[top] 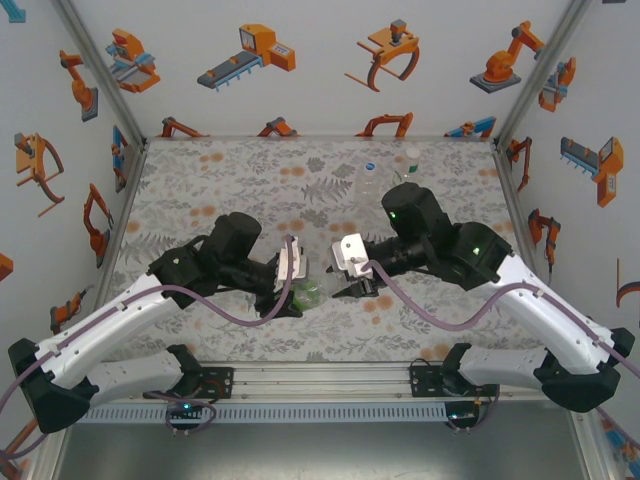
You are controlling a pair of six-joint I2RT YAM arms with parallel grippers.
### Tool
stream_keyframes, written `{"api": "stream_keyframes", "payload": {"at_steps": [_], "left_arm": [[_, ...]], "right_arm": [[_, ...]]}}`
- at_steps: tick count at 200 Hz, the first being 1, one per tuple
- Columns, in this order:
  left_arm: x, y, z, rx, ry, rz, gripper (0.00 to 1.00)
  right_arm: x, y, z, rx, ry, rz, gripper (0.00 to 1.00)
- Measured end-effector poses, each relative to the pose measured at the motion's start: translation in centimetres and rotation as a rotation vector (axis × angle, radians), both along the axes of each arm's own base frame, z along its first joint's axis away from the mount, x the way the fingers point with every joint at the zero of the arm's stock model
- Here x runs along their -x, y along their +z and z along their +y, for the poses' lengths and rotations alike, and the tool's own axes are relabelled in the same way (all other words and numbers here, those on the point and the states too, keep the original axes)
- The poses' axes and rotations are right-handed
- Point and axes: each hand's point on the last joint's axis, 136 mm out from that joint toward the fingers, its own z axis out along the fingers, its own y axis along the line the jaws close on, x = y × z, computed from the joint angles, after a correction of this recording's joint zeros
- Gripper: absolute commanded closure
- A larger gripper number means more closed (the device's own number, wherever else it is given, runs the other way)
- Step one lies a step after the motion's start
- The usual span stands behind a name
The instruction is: Screw on the bottle caps
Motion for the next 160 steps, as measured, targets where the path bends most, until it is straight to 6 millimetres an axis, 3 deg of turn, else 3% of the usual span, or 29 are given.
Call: {"api": "stream_keyframes", "payload": {"at_steps": [30,86,121,160], "left_arm": [[0.0,0.0,0.0,0.001,-0.001,0.000,1.00],[0.0,-0.1,0.0,-0.003,0.001,0.001,1.00],[0.0,-0.5,0.3,-0.026,0.010,0.010,1.00],[-0.1,-0.9,0.5,-0.043,0.025,0.014,1.00]], "right_arm": [[-0.2,0.1,0.1,-0.006,-0.004,-0.010,0.63],[-0.8,0.0,0.4,0.000,-0.069,0.051,0.87],[-1.9,-0.5,0.6,-0.004,-0.262,0.290,1.00],[-4.2,-1.4,0.4,0.004,-0.613,0.709,1.00]]}}
